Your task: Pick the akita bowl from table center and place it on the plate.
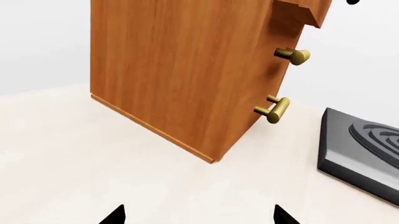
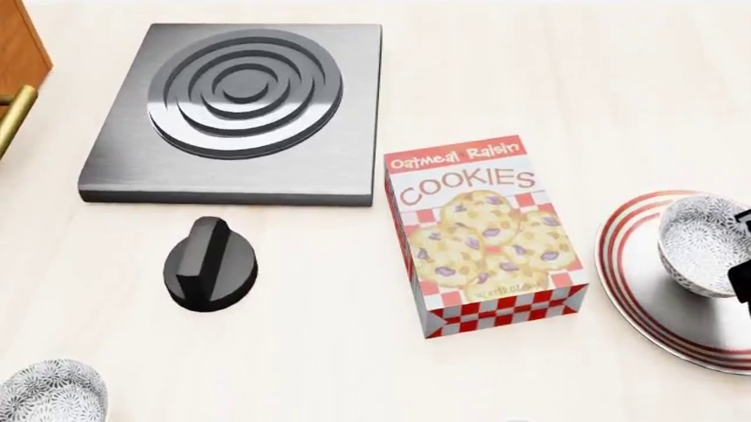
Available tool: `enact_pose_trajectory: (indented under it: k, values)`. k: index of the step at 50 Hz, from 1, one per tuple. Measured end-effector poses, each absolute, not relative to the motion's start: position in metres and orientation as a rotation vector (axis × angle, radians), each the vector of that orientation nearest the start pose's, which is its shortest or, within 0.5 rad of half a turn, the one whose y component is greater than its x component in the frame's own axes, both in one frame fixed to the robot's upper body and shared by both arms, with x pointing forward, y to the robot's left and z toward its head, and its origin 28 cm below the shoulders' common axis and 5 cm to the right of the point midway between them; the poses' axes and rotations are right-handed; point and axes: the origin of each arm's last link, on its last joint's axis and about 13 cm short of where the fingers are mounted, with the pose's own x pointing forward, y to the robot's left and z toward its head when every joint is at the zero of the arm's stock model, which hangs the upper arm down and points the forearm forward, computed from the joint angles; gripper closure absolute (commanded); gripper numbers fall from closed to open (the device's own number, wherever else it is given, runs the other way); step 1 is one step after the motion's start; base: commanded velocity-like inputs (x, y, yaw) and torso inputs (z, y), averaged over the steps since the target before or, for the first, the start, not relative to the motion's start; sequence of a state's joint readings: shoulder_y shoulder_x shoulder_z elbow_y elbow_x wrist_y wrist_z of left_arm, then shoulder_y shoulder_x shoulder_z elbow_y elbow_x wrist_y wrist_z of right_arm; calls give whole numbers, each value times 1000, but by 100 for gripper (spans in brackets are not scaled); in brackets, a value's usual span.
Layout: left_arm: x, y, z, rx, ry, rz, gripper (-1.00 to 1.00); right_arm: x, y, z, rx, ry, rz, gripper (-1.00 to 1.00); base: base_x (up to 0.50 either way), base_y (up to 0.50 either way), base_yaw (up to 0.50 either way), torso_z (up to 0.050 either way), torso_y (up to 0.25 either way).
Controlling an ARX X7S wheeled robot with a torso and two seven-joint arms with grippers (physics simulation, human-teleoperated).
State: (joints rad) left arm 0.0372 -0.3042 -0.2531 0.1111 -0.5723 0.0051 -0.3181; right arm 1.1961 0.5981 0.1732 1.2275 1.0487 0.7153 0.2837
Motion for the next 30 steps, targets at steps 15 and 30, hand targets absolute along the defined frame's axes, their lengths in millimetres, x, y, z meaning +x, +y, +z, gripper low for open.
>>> enact_pose_trajectory:
  k: [15, 30]
  values:
    - [201, 317, 57, -277, -136, 503, -100, 354, -292, 163, 1061, 449, -443, -100, 0, 0, 0, 0, 0]
    - [202, 317, 57, -280, -137, 501, -100, 351, -296, 173, 1172, 183, -498, -100, 0, 0, 0, 0, 0]
